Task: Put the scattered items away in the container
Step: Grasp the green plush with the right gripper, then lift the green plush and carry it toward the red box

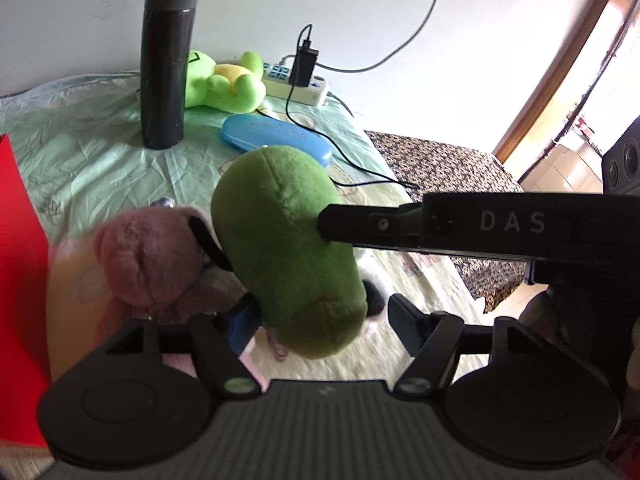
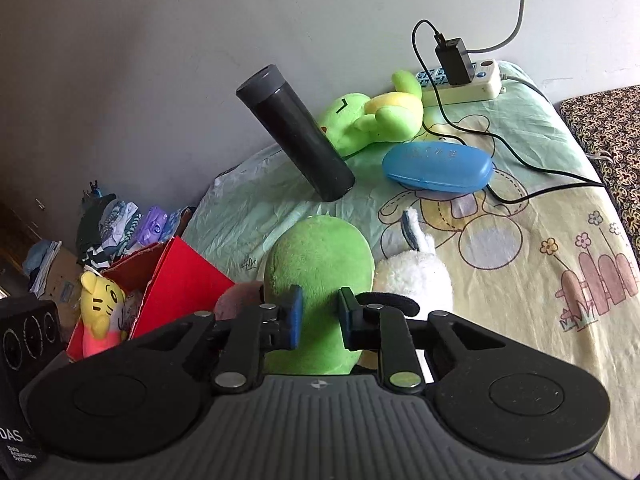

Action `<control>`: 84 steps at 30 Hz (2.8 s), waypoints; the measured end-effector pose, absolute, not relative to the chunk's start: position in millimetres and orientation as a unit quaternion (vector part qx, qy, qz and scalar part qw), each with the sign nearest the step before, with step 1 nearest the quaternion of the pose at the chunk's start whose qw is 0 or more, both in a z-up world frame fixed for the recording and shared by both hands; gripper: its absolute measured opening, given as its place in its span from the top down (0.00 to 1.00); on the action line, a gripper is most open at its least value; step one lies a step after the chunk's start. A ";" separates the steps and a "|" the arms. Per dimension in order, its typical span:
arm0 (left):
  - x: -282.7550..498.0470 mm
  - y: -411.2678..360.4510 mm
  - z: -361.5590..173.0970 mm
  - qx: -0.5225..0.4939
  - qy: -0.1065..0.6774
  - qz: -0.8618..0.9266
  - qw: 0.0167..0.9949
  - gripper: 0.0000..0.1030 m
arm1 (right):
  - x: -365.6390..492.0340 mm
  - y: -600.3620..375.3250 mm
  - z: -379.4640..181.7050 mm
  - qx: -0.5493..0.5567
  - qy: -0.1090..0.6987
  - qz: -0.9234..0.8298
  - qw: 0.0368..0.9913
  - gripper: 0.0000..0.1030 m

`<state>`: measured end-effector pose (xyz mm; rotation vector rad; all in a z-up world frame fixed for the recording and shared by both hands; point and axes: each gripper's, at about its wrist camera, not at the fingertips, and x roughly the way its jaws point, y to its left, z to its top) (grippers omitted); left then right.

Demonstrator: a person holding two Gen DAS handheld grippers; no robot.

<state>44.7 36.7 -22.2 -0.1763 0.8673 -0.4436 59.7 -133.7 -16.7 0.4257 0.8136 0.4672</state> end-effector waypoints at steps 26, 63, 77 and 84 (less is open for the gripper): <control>-7.8 24.3 -60.5 -0.018 0.483 -0.246 0.840 0.26 | -4.9 -120.1 -69.1 0.212 0.473 0.184 0.835 0.53; -67.1 85.7 -11.1 -0.047 0.415 -0.197 0.887 0.35 | -59.9 -59.7 -23.2 0.125 0.377 0.270 0.877 0.47; -65.2 201.5 60.7 -0.031 0.325 -0.213 0.921 0.35 | -55.6 27.4 30.9 0.185 0.272 0.274 0.904 0.47; -42.2 261.7 62.3 -0.021 0.314 -0.196 0.929 0.35 | -32.2 90.3 38.2 0.174 0.252 0.277 0.911 0.46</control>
